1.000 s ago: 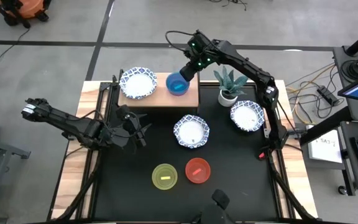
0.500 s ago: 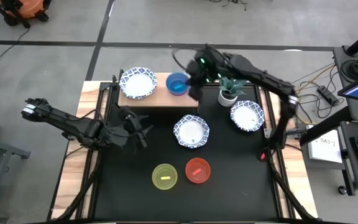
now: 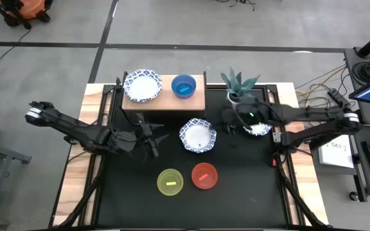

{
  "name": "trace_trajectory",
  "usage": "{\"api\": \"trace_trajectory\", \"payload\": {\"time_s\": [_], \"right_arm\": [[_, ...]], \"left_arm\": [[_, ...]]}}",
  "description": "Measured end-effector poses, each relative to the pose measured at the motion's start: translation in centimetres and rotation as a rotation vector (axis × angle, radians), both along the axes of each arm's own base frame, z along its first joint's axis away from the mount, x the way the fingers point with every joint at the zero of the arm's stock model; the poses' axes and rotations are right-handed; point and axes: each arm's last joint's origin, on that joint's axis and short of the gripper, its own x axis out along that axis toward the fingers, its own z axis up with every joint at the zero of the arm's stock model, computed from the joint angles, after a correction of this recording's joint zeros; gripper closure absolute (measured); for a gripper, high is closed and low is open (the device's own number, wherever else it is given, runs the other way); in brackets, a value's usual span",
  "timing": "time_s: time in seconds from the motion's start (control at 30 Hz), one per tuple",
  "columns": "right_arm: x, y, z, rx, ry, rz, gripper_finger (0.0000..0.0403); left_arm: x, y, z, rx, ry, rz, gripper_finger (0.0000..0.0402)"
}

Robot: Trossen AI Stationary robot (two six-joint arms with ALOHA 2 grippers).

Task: Place and stack bowls onto a shelf
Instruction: Stack the blue patterned bowl on top of the blue patterned bowl on the shelf

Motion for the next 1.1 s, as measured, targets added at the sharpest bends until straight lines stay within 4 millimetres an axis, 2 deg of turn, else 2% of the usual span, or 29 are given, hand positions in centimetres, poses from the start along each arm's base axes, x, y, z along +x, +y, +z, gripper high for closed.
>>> {"api": "trace_trajectory", "payload": {"time_s": [0.13, 0.27, 0.43, 0.6, 0.77, 0.9, 1.1], "right_arm": [[-2.7, 1.3, -2.3, 0.010, -0.065, 0.038, 0.0394], [-4.5, 1.5, -4.1, 0.020, -0.094, 0.040, 0.0394], [-6.0, 1.6, -5.0, -0.001, -0.137, 0.046, 0.0394], [-6.7, 1.6, -4.9, -0.012, -0.162, 0.049, 0.0394], [-7.0, 1.6, -5.0, -0.011, -0.147, 0.049, 0.0394], [-6.8, 1.7, -5.4, -0.004, -0.130, 0.067, 0.0394], [-6.6, 1.7, -5.9, 0.002, -0.098, 0.074, 0.0394]], "left_arm": [[2.1, -0.7, -1.1, 0.011, -0.025, -0.013, 0.0209], [4.1, -1.5, -2.2, 0.002, 0.005, -0.084, 0.0209], [7.2, -2.4, -2.9, 0.024, 0.071, -0.086, 0.0209], [10.2, -2.3, -4.1, 0.096, 0.253, -0.070, 0.0209], [12.4, -1.3, -6.5, 0.100, 0.483, -0.100, 0.0209], [14.4, -0.6, -8.2, 0.034, 0.570, -0.230, 0.0209], [16.9, 0.8, -10.2, 0.054, 0.677, -0.267, 0.0209]]}}
